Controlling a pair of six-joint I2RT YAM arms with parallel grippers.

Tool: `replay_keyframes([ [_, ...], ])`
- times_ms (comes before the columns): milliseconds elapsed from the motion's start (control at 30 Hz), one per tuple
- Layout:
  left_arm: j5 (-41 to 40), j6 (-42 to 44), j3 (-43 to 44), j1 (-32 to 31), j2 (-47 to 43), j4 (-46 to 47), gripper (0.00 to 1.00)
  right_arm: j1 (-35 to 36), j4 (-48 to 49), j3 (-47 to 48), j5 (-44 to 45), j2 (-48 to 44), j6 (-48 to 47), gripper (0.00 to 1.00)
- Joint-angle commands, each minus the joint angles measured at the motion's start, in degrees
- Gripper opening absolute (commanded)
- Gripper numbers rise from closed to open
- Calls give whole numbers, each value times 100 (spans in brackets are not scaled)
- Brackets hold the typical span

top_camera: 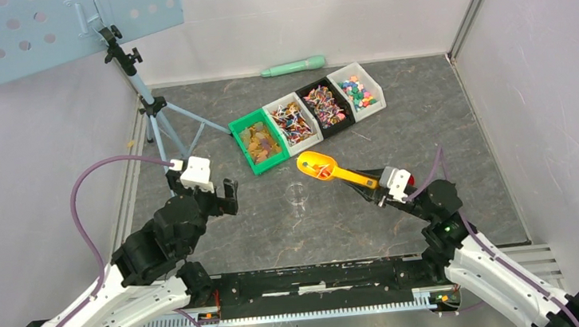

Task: Pack the candies
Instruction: Place the fake candies in the packing bottle.

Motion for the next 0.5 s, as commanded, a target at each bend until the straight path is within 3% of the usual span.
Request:
replay_keyframes([
  [0,-58,267,-12,1,41,95,100,-8,-326,16,-340,-362,124,0],
  [467,17,232,-3,0,-3,78,100,0,-1545,486,-631,-532,-37,0],
])
